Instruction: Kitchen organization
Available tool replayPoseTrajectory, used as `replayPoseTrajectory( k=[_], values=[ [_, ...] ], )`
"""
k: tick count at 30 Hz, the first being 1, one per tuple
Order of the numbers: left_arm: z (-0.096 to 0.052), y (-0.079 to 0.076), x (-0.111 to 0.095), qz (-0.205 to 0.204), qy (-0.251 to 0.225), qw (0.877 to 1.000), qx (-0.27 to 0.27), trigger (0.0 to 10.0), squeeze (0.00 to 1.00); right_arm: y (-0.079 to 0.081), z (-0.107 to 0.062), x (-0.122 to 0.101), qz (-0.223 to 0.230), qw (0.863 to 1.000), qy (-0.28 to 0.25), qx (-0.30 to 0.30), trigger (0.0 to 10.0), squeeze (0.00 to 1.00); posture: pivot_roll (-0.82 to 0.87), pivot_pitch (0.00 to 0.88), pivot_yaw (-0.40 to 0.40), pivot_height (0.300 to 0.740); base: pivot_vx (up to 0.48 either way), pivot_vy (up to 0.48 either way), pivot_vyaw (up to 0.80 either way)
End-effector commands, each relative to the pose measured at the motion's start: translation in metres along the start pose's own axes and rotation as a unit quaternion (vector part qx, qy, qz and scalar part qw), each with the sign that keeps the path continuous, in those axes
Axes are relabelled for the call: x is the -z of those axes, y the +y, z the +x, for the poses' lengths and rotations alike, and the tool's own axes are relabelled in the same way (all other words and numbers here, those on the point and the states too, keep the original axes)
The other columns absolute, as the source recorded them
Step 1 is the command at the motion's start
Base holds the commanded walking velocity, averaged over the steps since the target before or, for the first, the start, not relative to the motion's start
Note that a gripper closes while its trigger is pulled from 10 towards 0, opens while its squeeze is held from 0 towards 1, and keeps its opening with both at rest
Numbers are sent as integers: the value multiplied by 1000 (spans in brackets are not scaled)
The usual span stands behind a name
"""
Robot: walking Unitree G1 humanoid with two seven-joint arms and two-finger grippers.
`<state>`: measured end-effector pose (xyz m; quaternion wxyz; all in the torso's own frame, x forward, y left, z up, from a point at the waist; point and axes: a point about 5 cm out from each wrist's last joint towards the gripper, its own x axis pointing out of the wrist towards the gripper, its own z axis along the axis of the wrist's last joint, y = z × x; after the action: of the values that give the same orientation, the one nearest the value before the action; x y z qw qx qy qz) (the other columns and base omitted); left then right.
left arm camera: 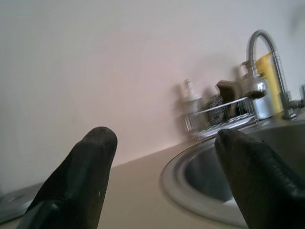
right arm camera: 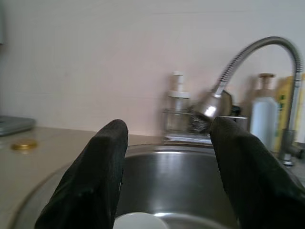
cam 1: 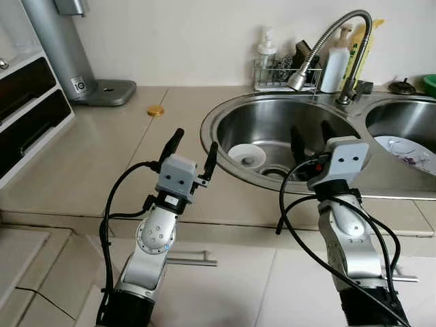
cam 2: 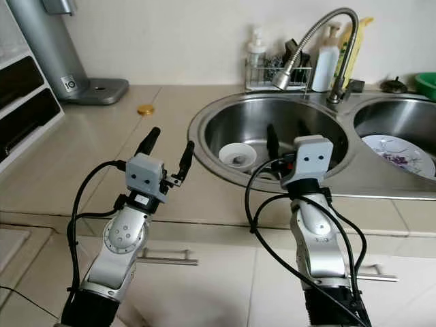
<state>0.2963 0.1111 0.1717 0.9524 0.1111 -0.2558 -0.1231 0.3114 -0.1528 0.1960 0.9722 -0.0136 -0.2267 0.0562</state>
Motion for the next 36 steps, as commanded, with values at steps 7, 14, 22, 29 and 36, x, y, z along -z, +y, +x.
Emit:
replayPoseTrajectory(
  k=[7,14,22,29,36],
  values=[
    [3,-1,-2,11,-3,1000,8,10000,0,7,-3,-7,-4,1000,-14,-13,10000,0,46,0,33,740,0,0,-800],
    [3,-2,-2,15,-6,1000,14,10000,0,8,-5,-9,0,1000,-23,-18,10000,0,45,0,35,740,0,-467,-800],
    [3,-3,-3,14,-10,1000,15,10000,0,9,-9,-8,0,999,-25,-20,10000,0,45,0,32,740,0,-480,-200],
    [2,-4,-3,12,-12,1000,14,10000,0,8,-12,-7,-1,1000,-21,-18,10000,0,41,0,31,740,0,-480,-686],
    [2,-4,-3,12,-15,1000,16,10000,0,7,-14,-6,-1,1000,-20,-15,10000,0,40,0,31,740,0,-206,-800]
  ],
)
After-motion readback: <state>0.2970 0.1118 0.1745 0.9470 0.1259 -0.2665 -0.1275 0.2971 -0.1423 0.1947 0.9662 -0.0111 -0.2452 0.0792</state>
